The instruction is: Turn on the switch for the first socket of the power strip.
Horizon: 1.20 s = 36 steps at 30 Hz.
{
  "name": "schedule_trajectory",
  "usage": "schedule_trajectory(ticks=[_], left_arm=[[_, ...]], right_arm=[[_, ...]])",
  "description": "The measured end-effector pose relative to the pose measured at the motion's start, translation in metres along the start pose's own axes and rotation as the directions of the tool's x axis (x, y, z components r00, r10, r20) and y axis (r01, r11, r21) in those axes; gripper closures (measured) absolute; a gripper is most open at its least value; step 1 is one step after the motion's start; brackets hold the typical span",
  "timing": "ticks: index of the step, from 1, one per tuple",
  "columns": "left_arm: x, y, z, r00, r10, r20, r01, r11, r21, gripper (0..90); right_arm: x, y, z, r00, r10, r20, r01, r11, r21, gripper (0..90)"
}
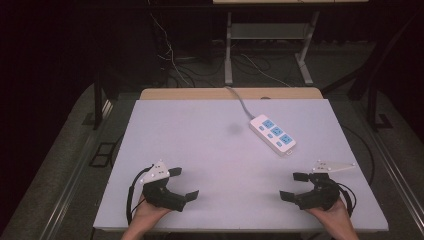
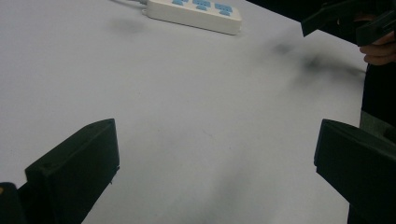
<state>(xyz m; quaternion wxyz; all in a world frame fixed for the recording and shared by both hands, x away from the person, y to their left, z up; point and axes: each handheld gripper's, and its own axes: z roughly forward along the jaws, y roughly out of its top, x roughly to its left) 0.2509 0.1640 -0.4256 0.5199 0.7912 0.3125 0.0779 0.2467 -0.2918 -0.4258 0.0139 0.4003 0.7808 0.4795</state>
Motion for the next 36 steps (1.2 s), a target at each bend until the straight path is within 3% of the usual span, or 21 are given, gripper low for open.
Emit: schedule_trajectory(ticks=[14, 36], left_arm=[[0.0, 0.0, -0.002, 1.0, -0.005, -0.005, 0.005, 1.0, -0.003, 0.0], [-0.001, -0.001, -0.001, 0.9999, -0.005, -0.014, 0.005, 1.0, -0.003, 0.0]], right_arm=[[0.001, 0.002, 0.0, 0.9999, 0.013, 0.004, -0.013, 0.9998, 0.017, 0.5], [-0.002, 0.029, -0.003, 0.9994, -0.032, -0.013, 0.033, 0.9957, 0.086, 0.5]])
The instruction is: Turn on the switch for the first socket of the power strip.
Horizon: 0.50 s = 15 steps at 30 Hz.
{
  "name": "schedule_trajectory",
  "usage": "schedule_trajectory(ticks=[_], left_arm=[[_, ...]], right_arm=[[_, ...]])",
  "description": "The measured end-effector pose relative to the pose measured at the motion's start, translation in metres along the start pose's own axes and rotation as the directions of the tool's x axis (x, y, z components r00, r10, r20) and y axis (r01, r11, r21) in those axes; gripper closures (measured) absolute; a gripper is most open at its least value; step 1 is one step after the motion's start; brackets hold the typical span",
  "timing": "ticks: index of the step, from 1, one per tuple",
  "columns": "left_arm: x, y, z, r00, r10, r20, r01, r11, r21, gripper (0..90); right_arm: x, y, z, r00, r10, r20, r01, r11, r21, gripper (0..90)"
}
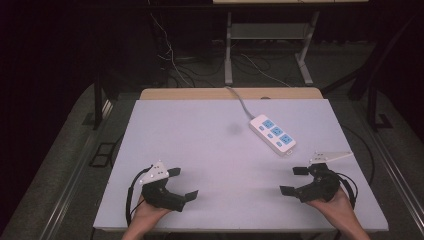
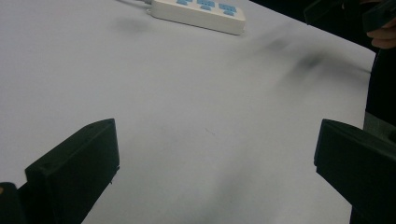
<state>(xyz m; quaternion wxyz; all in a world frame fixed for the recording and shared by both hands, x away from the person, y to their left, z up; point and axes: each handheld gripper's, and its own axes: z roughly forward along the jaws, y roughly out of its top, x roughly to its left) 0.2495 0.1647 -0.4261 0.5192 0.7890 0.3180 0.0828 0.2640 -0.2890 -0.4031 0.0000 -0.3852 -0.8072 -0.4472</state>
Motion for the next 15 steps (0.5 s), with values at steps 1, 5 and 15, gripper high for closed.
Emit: schedule_trajectory(ticks=[1, 5, 15], left_arm=[[0.0, 0.0, 0.0, 1.0, 0.0, 0.0, 0.0, 1.0, 0.0, 0.0], [0.0, 0.0, 0.0, 1.0, -0.001, -0.001, 0.001, 1.0, 0.0, 0.0], [0.0, 0.0, 0.0, 1.0, -0.001, 0.002, 0.001, 1.0, 0.005, 0.0]], right_arm=[[0.0, 0.0, 0.0, 1.0, 0.0, 0.0, 0.0, 1.0, 0.0, 0.5], [-0.001, 0.009, -0.001, 0.9999, -0.015, -0.006, 0.015, 0.9998, 0.016, 0.5], [-0.002, 0.024, -0.001, 0.9993, -0.038, -0.006, 0.038, 0.9987, 0.035, 0.5]])
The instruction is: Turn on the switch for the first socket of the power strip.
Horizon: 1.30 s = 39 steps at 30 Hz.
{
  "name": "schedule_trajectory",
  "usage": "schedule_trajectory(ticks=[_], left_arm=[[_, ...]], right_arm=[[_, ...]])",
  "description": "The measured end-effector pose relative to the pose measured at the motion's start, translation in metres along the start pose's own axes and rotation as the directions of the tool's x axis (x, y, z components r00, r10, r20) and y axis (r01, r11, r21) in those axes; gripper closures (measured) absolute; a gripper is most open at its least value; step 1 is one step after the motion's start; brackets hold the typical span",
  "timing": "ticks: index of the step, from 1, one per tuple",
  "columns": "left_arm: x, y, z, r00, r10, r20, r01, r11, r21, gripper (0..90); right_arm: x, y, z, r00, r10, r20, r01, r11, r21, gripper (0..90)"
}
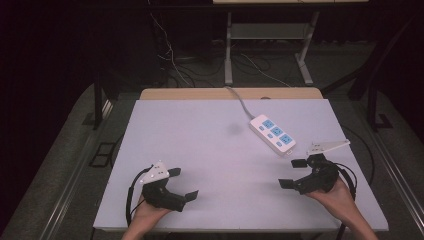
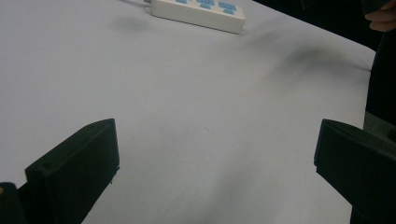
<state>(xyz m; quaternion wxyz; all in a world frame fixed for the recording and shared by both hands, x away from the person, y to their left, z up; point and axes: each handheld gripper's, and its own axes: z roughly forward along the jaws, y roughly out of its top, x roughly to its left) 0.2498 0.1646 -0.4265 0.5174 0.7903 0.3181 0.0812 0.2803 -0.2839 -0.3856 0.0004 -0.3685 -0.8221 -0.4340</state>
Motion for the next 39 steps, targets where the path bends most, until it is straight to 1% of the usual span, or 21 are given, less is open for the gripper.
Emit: schedule_trajectory(ticks=[6, 9, 10, 13, 17, 25, 32, 39], left_arm=[[0.0, 0.0, 0.0, 1.0, -0.001, 0.0, 0.001, 1.0, -0.001, 0.0], [0.0, 0.0, 0.0, 1.0, -0.001, 0.001, 0.001, 1.0, 0.0, 0.0], [0.0, 0.0, 0.0, 1.0, 0.0, 0.001, 0.0, 1.0, 0.001, 0.0], [0.0, 0.0, 0.0, 1.0, 0.0, 0.001, 0.0, 1.0, 0.002, 0.0], [0.0, 0.0, 0.0, 1.0, 0.001, 0.001, -0.001, 1.0, 0.002, 0.0], [0.0, 0.0, 0.0, 1.0, 0.0, 0.003, 0.0, 1.0, 0.002, 0.0], [0.001, 0.0, 0.0, 1.0, 0.0, 0.003, 0.0, 1.0, 0.0, 0.0], [0.001, 0.0, 0.0, 1.0, -0.002, 0.003, 0.002, 1.0, -0.002, 0.0]], right_arm=[[-0.003, 0.011, -0.001, 0.9998, -0.019, 0.005, 0.019, 0.9998, 0.007, 0.5], [-0.004, 0.015, -0.002, 0.9998, -0.02, 0.007, 0.02, 0.9998, 0.008, 0.5], [-0.006, 0.02, -0.003, 0.9997, -0.021, 0.008, 0.021, 0.9997, 0.009, 0.5], [-0.008, 0.023, -0.003, 0.9998, -0.02, 0.009, 0.02, 0.9998, 0.008, 0.5], [-0.013, 0.032, -0.002, 0.9998, -0.019, 0.005, 0.019, 0.9998, 0.011, 0.5], [-0.019, 0.052, -0.002, 0.9996, -0.028, 0.009, 0.028, 0.9996, 0.01, 0.5], [-0.026, 0.065, 0.002, 0.9998, -0.017, -0.002, 0.017, 0.9998, 0.007, 0.5], [-0.033, 0.073, 0.006, 0.9999, -0.011, 0.002, 0.011, 0.9998, 0.019, 0.5]])
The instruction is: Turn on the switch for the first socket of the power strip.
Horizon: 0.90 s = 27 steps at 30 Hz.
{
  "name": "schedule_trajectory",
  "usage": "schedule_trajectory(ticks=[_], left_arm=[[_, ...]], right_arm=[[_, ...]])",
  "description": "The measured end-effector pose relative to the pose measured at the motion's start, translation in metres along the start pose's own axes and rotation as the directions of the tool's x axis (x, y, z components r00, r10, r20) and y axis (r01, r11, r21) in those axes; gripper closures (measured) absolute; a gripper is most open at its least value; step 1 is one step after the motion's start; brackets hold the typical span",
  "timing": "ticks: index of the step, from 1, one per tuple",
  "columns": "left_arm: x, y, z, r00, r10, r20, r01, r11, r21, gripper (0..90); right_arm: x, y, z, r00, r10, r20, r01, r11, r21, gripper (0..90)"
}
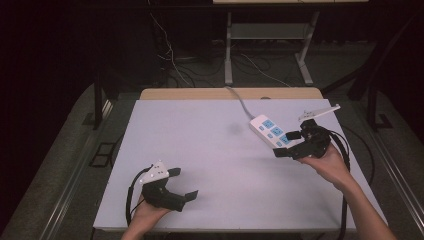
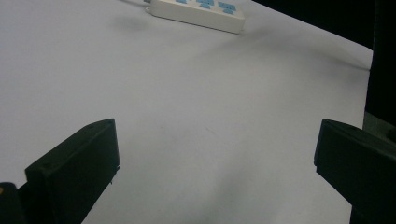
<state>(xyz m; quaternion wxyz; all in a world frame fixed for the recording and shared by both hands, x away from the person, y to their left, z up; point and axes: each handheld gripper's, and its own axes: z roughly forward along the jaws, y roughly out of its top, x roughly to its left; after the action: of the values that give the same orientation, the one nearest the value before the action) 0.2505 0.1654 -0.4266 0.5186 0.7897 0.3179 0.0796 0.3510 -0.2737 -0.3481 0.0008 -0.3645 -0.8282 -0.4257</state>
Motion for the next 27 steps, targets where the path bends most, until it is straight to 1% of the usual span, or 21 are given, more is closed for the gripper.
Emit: schedule_trajectory(ticks=[5, 11, 16, 17, 20, 21, 22, 26, 27], left_arm=[[0.0, 0.0, 0.001, 1.0, 0.001, 0.0, -0.001, 1.0, 0.003, 0.0], [0.0, 0.0, 0.0, 1.0, 0.001, 0.002, -0.001, 1.0, 0.003, 0.0], [0.0, 0.0, 0.0, 1.0, -0.004, 0.0, 0.004, 1.0, 0.0, 0.0], [0.001, 0.0, 0.0, 1.0, -0.002, 0.001, 0.002, 1.0, 0.001, 0.0], [0.001, 0.0, 0.0, 1.0, -0.001, 0.001, 0.001, 1.0, 0.001, 0.0], [0.001, 0.0, 0.0, 1.0, -0.001, 0.001, 0.001, 1.0, 0.002, 0.0], [0.001, 0.0, 0.0, 1.0, -0.003, 0.0, 0.003, 1.0, 0.001, 0.0], [0.001, 0.0, 0.0, 1.0, -0.003, 0.0, 0.003, 1.0, 0.001, 0.0], [0.001, 0.0, 0.0, 1.0, -0.004, 0.0, 0.004, 1.0, 0.0, 0.0]], right_arm=[[-0.004, 0.005, 0.002, 0.9999, 0.012, -0.004, -0.012, 0.9999, -0.004, 0.5], [-0.01, 0.017, 0.002, 0.9998, 0.018, -0.003, -0.018, 0.9997, -0.018, 0.5], [-0.013, 0.025, 0.003, 0.9998, 0.019, 0.004, -0.019, 0.9998, -0.011, 0.5], [-0.015, 0.029, 0.004, 0.9998, 0.019, 0.007, -0.019, 0.9998, -0.007, 0.5], [-0.018, 0.035, 0.006, 0.9997, 0.021, 0.011, -0.021, 0.9998, 0.002, 0.5], [-0.018, 0.035, 0.006, 0.9997, 0.021, 0.011, -0.021, 0.9998, 0.002, 0.5], [-0.021, 0.039, 0.008, 0.9998, 0.016, 0.012, -0.016, 0.9998, 0.008, 0.5], [-0.026, 0.046, 0.011, 0.9997, 0.021, 0.012, -0.021, 0.9998, 0.006, 0.5], [-0.027, 0.047, 0.012, 0.9995, 0.025, 0.018, -0.025, 0.9997, 0.008, 0.5]])
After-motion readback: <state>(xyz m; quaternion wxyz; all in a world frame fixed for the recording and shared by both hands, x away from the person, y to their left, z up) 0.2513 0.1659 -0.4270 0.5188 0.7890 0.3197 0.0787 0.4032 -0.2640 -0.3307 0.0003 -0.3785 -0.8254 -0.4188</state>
